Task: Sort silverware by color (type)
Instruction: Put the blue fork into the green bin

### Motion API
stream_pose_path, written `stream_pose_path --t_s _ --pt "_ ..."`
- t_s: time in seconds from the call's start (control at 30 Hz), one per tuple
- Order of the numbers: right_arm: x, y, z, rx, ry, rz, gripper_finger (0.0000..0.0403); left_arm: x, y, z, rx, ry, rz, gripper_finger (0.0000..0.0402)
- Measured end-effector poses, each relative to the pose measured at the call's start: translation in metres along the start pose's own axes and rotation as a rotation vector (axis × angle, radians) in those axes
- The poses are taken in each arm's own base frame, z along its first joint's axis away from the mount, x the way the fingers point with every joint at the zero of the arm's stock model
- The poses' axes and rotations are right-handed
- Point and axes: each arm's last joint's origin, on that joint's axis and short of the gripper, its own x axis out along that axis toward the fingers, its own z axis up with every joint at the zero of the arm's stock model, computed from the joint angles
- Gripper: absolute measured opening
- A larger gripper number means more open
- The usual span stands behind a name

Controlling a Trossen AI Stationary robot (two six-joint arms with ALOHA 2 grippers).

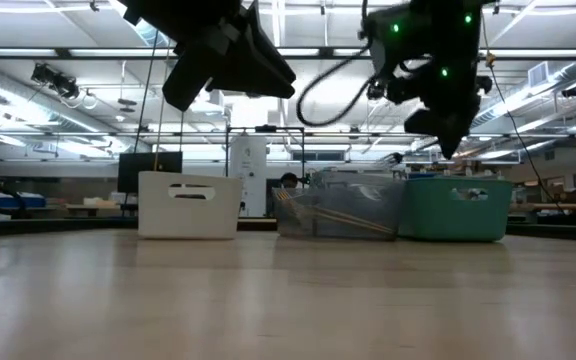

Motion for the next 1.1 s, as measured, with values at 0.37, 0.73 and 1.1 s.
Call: stream_pose_path --t_s 0.37,0.73,1.1 --pt "0.05 -0.007 -0.007 0.034 0.089 -0.054 0.0007 0.0 0.0 0.0 0.004 0.003 0.0 0.013" --pt "0.085 -0.011 -0.003 0.091 0.114 0.042 0.0007 0.0 -0.001 -0.002 0.018 0.013 -0.005 0.013" --pt "0.08 -0.019 -0.004 0.138 0.093 0.099 0.0044 0.0 -0.001 -0.002 0.024 0.016 -0.007 0.013"
